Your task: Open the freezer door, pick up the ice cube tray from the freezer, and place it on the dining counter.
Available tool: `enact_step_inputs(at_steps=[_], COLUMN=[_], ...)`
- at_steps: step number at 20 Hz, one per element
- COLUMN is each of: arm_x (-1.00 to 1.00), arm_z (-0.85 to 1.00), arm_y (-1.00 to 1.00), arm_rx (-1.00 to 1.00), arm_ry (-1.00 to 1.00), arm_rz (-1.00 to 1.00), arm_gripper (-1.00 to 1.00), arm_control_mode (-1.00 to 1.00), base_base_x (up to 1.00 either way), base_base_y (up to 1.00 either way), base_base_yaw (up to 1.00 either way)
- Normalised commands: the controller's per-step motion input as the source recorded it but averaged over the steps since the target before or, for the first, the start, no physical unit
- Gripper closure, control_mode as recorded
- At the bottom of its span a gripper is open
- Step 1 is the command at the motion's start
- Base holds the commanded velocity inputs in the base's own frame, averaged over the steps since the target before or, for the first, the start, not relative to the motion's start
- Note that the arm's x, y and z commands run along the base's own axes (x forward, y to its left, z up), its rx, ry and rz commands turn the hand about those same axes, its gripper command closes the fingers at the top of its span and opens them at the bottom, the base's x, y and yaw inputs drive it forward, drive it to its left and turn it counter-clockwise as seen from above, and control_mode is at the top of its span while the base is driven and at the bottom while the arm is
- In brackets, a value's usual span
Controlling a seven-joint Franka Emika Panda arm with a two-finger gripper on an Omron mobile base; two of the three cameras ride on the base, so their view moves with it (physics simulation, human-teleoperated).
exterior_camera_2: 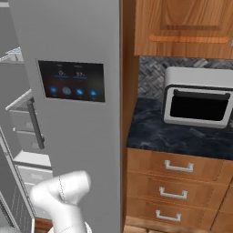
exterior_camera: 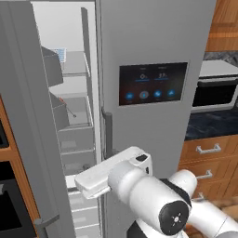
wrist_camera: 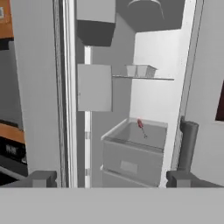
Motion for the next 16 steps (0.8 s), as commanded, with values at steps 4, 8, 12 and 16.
enact_step_inputs(at_steps=[4,8,12,16], arm_x=[0.43,0.46,0.28,0.09], arm_z=[0.28,0.27,0.2,0.0], arm_y=[-0.61,-0.46,-0.18,0.0], arm_rx=[0.14,0.14,0.09,0.03], arm_ry=[0.0,0.0,-0.02,-0.03], arm_rz=[0.47,0.49,0.54,0.4], arm_gripper=[-1.0,-1.0,-1.0,-1.0], arm_control_mode=[-1.0,-1.0,-1.0,-1.0], base_base_x=[0.0,0.0,0.0,0.0], base_base_y=[0.0,0.0,0.0,0.0], base_base_yaw=[0.0,0.0,0.0,0.0])
